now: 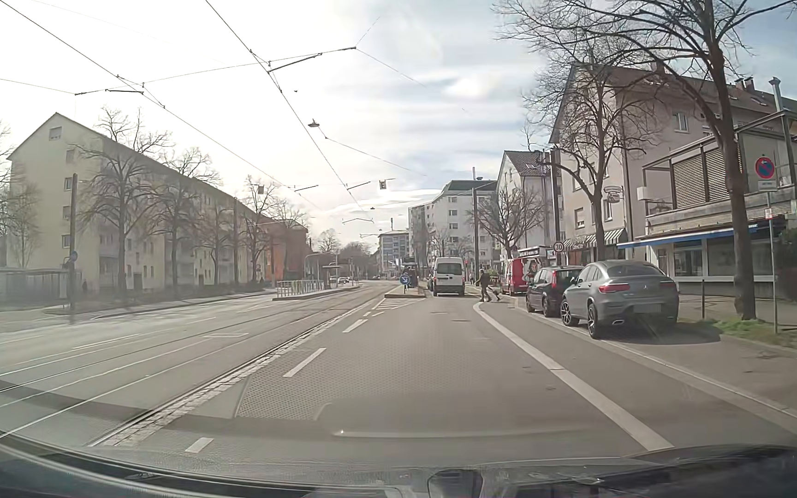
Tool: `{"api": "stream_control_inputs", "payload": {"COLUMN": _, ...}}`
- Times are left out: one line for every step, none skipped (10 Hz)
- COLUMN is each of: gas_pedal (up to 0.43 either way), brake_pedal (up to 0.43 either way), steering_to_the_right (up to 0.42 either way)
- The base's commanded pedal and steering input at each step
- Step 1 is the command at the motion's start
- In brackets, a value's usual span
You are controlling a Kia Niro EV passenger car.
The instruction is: Follow the waypoints while adhering to traffic rules and regulations
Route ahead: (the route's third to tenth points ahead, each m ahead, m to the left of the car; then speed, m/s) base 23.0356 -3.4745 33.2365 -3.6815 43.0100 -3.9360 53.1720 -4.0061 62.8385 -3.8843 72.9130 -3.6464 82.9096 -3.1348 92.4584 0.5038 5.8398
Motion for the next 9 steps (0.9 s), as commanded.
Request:
{"api": "stream_control_inputs", "payload": {"gas_pedal": 0.0, "brake_pedal": 0.0, "steering_to_the_right": 0.012}}
{"api": "stream_control_inputs", "payload": {"gas_pedal": 0.0, "brake_pedal": 0.0, "steering_to_the_right": 0.012}}
{"api": "stream_control_inputs", "payload": {"gas_pedal": 0.0, "brake_pedal": 0.0, "steering_to_the_right": 0.012}}
{"api": "stream_control_inputs", "payload": {"gas_pedal": 0.0, "brake_pedal": 0.0, "steering_to_the_right": 0.011}}
{"api": "stream_control_inputs", "payload": {"gas_pedal": 0.0, "brake_pedal": 0.0, "steering_to_the_right": 0.011}}
{"api": "stream_control_inputs", "payload": {"gas_pedal": 0.0, "brake_pedal": 0.0, "steering_to_the_right": 0.011}}
{"api": "stream_control_inputs", "payload": {"gas_pedal": 0.0, "brake_pedal": 0.0, "steering_to_the_right": 0.011}}
{"api": "stream_control_inputs", "payload": {"gas_pedal": 0.0, "brake_pedal": 0.0, "steering_to_the_right": 0.011}}
{"api": "stream_control_inputs", "payload": {"gas_pedal": 0.0, "brake_pedal": 0.0, "steering_to_the_right": 0.01}}
